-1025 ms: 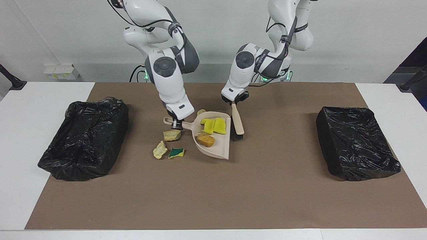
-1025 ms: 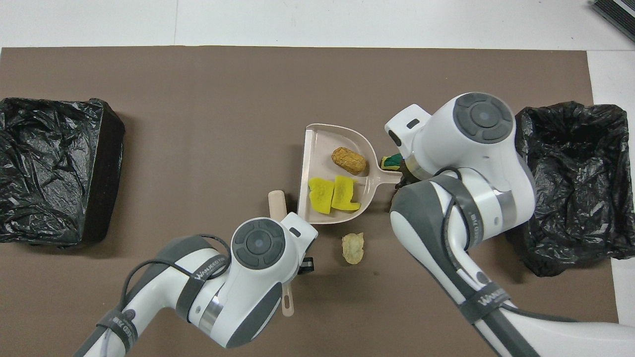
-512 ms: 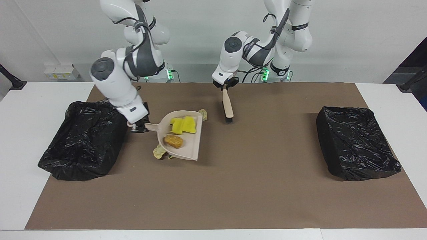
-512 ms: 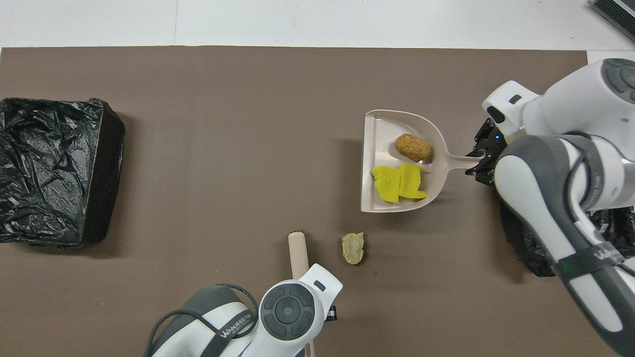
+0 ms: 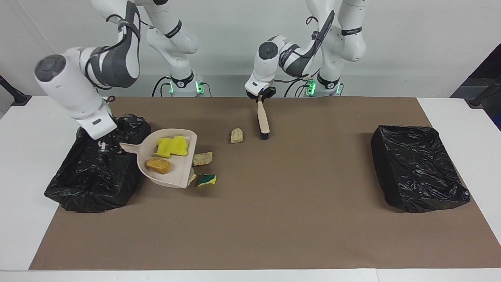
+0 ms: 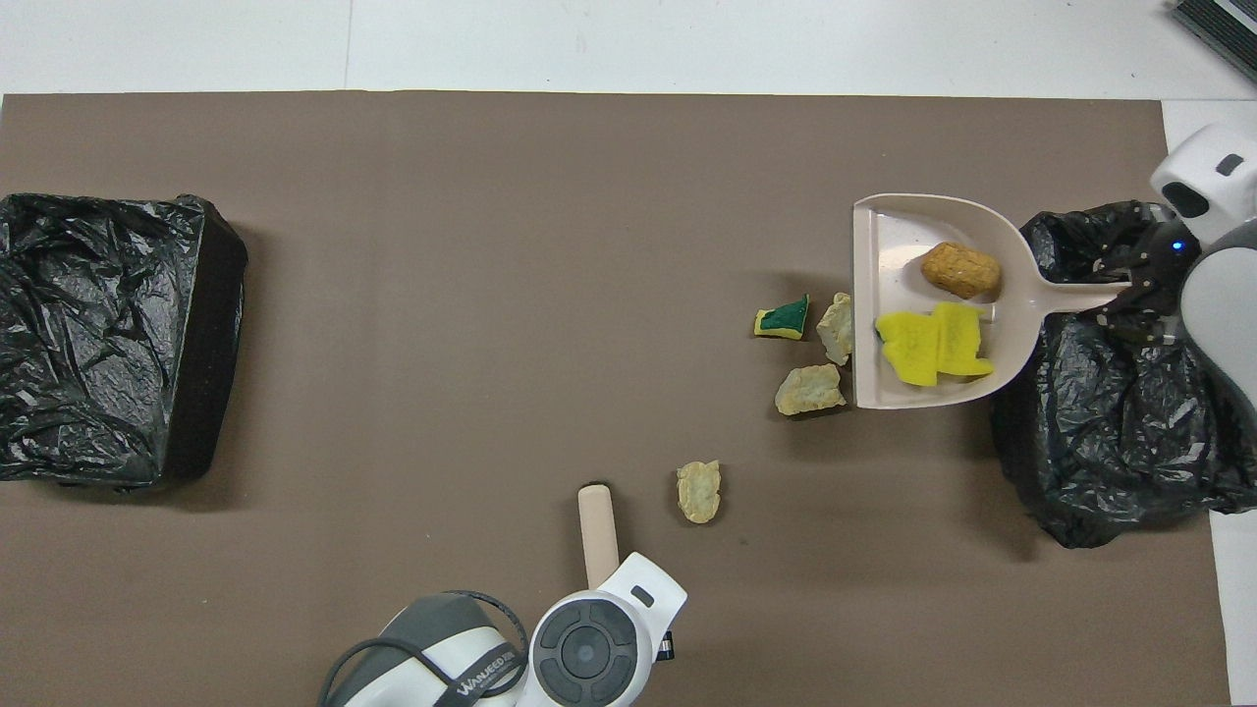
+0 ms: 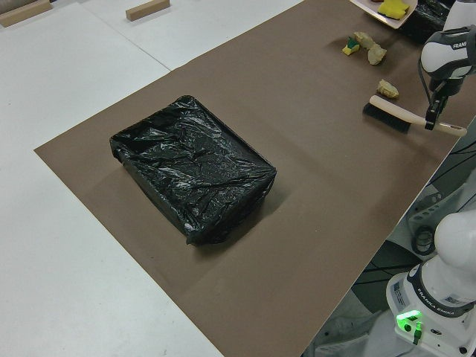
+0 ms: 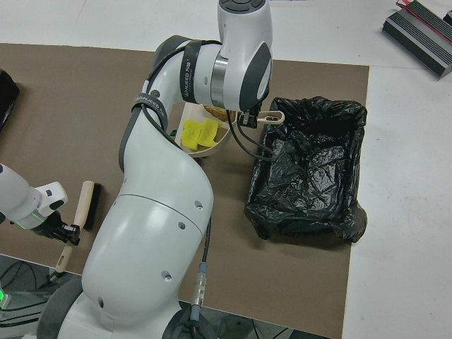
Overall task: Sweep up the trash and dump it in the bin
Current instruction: 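Carry the dustpan to the bin with the right gripper, then tip the dustpan over the bin with the right gripper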
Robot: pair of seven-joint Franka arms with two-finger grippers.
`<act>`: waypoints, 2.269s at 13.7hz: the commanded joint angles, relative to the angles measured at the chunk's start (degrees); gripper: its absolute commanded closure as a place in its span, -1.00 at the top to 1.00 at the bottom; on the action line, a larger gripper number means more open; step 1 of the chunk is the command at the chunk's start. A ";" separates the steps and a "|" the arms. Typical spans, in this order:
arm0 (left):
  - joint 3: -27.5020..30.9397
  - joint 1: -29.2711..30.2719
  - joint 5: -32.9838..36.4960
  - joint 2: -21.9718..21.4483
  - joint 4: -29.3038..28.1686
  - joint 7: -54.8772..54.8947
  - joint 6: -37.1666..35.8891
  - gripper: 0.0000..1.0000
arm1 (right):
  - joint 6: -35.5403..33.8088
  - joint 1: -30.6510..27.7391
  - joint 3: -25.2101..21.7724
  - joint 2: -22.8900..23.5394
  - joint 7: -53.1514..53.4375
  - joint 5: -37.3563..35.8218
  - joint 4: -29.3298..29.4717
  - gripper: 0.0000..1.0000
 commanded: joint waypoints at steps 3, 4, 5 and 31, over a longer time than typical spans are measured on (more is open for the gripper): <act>0.88 -1.29 -0.92 -1.74 -2.19 0.89 1.22 -0.27 | -2.67 -6.71 0.45 -0.15 -6.90 -4.61 4.09 -1.00; 0.96 -0.94 -0.92 -1.57 -1.84 0.89 1.22 0.40 | -3.29 -8.29 0.36 -0.15 -7.35 -4.61 4.27 -1.00; 1.05 -0.68 -0.83 -1.30 -1.49 0.97 0.70 0.57 | -3.29 -10.22 0.19 -0.15 -7.70 -5.31 4.27 -1.00; 3.60 44.94 18.33 2.57 52.92 51.08 -39.12 1.00 | 6.99 -7.61 0.62 -8.93 -13.79 -51.89 -7.32 -1.00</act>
